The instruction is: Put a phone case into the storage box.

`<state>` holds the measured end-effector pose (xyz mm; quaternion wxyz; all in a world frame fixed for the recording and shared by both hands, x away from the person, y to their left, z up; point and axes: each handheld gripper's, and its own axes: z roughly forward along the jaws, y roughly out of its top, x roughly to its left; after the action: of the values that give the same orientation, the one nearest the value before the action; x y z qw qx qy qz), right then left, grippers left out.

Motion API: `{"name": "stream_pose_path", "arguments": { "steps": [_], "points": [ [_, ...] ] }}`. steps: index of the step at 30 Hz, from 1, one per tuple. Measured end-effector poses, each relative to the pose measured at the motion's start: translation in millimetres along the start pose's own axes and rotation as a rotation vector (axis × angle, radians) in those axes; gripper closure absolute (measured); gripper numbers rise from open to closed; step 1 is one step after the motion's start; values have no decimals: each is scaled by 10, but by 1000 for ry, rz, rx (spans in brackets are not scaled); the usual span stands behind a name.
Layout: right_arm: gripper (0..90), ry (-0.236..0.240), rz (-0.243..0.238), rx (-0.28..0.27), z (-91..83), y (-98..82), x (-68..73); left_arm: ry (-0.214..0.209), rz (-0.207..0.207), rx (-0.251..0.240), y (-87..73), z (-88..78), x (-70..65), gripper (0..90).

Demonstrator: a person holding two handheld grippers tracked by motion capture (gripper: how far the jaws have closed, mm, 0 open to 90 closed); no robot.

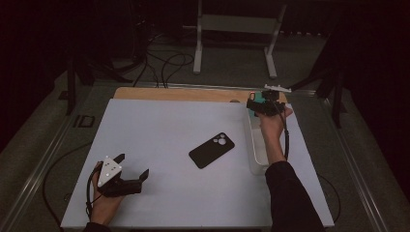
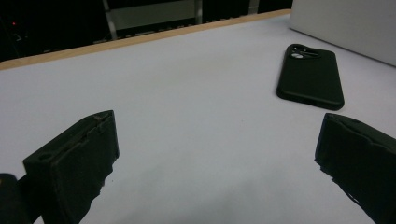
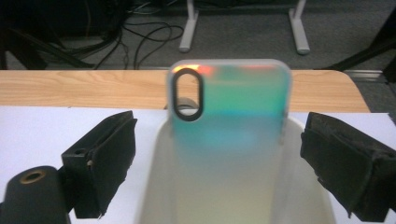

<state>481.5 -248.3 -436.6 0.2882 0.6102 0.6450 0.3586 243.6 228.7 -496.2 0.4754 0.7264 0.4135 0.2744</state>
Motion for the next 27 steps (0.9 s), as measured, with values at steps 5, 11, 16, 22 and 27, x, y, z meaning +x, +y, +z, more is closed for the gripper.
{"name": "stream_pose_path", "arguments": {
  "steps": [5, 11, 16, 22, 27],
  "points": [
    [104, 46, -34, -21, -101, -17, 70, 0, 0, 2, -1, 3, 0, 0],
    [106, 106, -79, -45, -241, -43, 139, 1, 0, 2, -2, 10, -2, 0],
    [106, 164, -100, -51, -352, -87, 184, 1, 1, 3, -3, 8, -6, 0],
    [106, 229, -135, -73, -530, -146, 261, -1, 2, 3, -2, 10, -7, 0],
    [106, 284, -154, -98, -683, -218, 313, -3, 1, 2, 0, 12, -16, 0]
  ]
}}
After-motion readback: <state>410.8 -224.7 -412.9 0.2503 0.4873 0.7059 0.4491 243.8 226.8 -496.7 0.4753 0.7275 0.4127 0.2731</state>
